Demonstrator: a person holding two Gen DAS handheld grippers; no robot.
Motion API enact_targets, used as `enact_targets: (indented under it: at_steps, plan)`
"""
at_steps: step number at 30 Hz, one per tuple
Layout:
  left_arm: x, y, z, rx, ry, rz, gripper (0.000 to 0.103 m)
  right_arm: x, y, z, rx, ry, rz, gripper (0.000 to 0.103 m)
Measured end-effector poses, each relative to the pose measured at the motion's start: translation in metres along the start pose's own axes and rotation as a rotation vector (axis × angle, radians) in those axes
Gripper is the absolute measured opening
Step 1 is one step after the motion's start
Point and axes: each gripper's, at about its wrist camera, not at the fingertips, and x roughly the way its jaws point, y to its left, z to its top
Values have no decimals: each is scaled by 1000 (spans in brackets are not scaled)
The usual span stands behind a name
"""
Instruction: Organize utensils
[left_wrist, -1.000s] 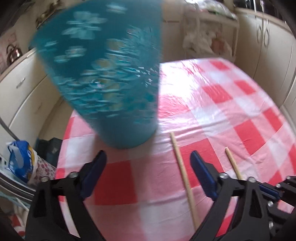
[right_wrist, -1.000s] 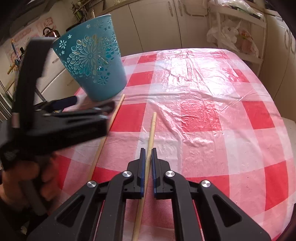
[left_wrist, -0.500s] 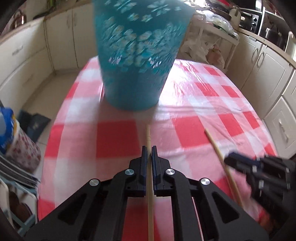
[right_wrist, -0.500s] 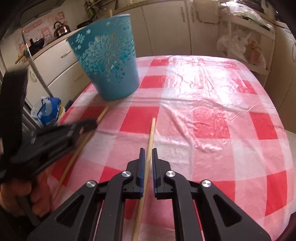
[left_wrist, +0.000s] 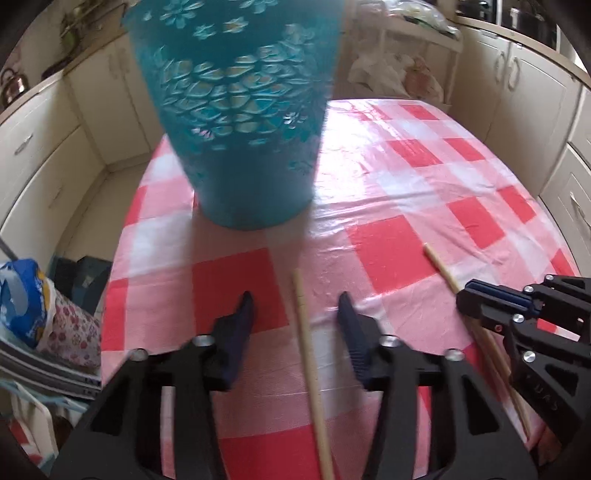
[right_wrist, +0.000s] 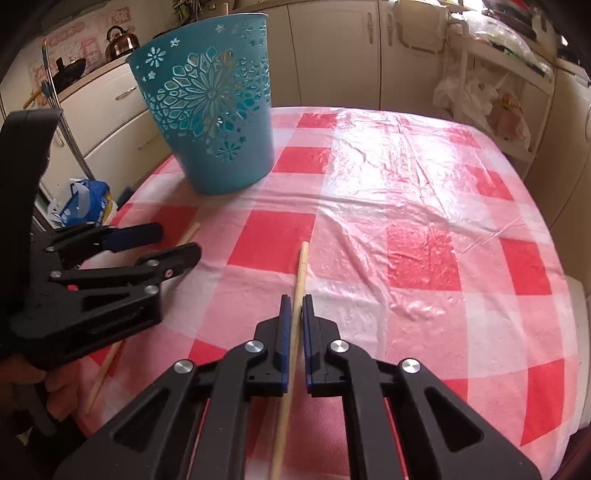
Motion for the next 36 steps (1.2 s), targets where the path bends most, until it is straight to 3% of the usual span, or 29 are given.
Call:
enact_targets:
  at_steps: [1,2,12,14,16,21,23,25,27,29,33,35,36]
  plan:
    - [0,-1,0,3,2,-5,25,-1,-2,0,6,0,3,7]
    - [-1,-3,1,6,4,-6,24,-1,-4,1,18,1,3,7]
    - [-1,-2,-6,5,-23,-5,26,1,2,1,-28,0,-44,6]
    - [-2,-1,-7,0,-25,-16,18,1,1,2,-21,4,-39,6]
    - [-4,2,-8,-5,-24,-24,15,-1,-2,2,-2,9,-33,6]
    - [-7,4,-11,1,-6,-26,18,-2,-3,1,-7,24,-51,7]
    - [-8,3,-12,6,-2,-27,30,-2,2,-1,-32,25,-72,7]
    - [-10,3,-15,8,-11,-23,31,-3,4,-2,-39,26,-78,6]
    - [-12,4,-18,9,-25,-22,26,-6,5,-3,-24,35,-49,6]
    - [-13,7,-19,-1,-22,-35,13,-11,3,-5,-8,35,-29,6]
    - [-12,13,-18,-7,-13,-49,10,-14,-2,-4,3,44,-19,6]
    - [-13,13,-18,-8,-6,-45,10,-13,-3,-4,1,49,-20,11]
    - [-13,13,-18,-11,-2,-45,11,-13,-3,-4,-7,51,-25,21]
